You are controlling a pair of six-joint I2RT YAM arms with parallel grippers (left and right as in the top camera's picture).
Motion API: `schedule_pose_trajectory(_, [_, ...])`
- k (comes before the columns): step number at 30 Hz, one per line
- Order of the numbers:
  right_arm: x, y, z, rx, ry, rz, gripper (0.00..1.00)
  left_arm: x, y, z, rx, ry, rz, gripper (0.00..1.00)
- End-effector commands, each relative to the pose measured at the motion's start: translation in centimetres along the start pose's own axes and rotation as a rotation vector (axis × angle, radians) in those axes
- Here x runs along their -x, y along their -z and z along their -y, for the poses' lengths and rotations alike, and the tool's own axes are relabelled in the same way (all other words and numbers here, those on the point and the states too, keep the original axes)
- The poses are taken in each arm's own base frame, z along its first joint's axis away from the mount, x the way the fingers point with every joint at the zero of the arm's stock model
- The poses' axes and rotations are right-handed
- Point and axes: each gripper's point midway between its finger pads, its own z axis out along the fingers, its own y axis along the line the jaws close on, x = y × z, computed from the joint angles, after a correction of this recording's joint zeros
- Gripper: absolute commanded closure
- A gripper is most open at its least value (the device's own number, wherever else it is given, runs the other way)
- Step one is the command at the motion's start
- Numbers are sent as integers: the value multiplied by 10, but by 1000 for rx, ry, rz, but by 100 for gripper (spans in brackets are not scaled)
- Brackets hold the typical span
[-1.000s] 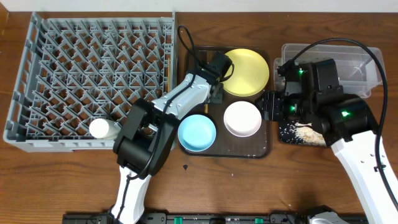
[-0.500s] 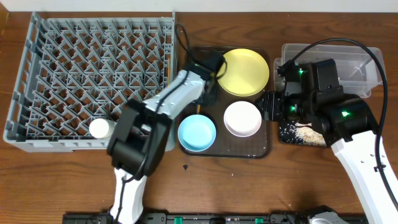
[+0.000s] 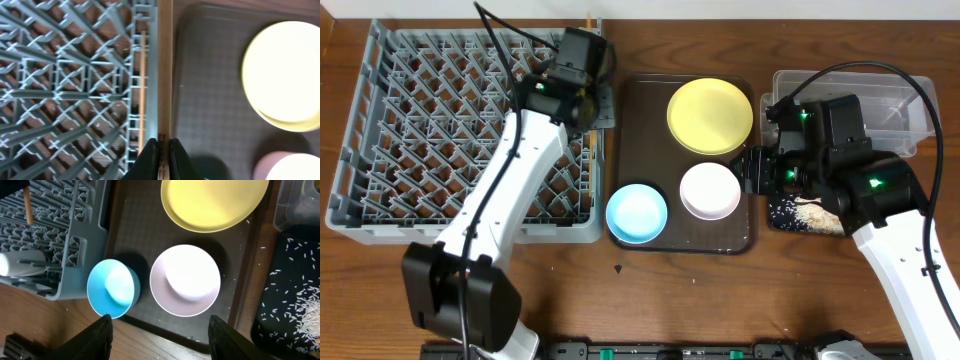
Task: Sort waste into correct bins and load items into the dishwasher
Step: 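Lower the chopstick into the dish rack and release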
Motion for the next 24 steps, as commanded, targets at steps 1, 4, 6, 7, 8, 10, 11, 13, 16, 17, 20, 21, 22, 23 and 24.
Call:
schedule_pose_trajectory(1, [3, 4, -3, 11, -7, 13, 41, -21, -36, -23, 58, -51, -100, 92])
schedule_pose_trajectory(4, [3, 4, -3, 11, -7, 13, 40, -28, -53, -32, 76, -72, -147, 92])
schedule_pose_trajectory(6, [3, 4, -3, 11, -7, 13, 40, -32, -63, -37, 87, -68, -171, 92])
schedule_pose_trajectory(7, [3, 4, -3, 11, -7, 13, 40, -33, -65, -39, 90, -68, -177, 92])
schedule_pose_trajectory(8, [3, 4, -3, 11, -7, 13, 41, -34, -69, -41, 94, -65, -187, 92])
schedule_pose_trajectory(10, [3, 4, -3, 11, -7, 13, 40, -36, -72, -42, 97, -65, -197, 91])
schedule_pose_trajectory(11, [3, 4, -3, 11, -7, 13, 40, -37, -72, -42, 96, -65, -198, 88])
schedule_pose_trajectory(13, [3, 4, -3, 11, -7, 13, 41, -39, -72, -40, 83, -64, -207, 79])
schedule_pose_trajectory(16, [3, 4, -3, 11, -7, 13, 40, -39, -69, -33, 43, -59, -210, 75])
schedule_pose_trajectory(17, [3, 4, -3, 11, -7, 13, 40, -38, -66, -31, 34, -57, -206, 75])
schedule_pose_trajectory(20, [3, 3, -3, 10, -7, 12, 40, -32, -50, -22, -18, -53, -189, 75])
schedule_pose_trajectory(21, [3, 4, -3, 10, -7, 12, 40, -30, -42, -16, -54, -49, -182, 75])
schedule_pose_trajectory(22, [3, 4, -3, 10, -7, 12, 40, -29, -31, -5, -123, -44, -178, 72])
schedule_pose_trajectory(23, [3, 4, -3, 10, -7, 12, 40, -30, -19, 6, -190, -41, -179, 68])
schedule_pose_trajectory(24, [3, 4, -3, 10, -8, 12, 40, -33, -6, 20, -279, -37, -189, 66])
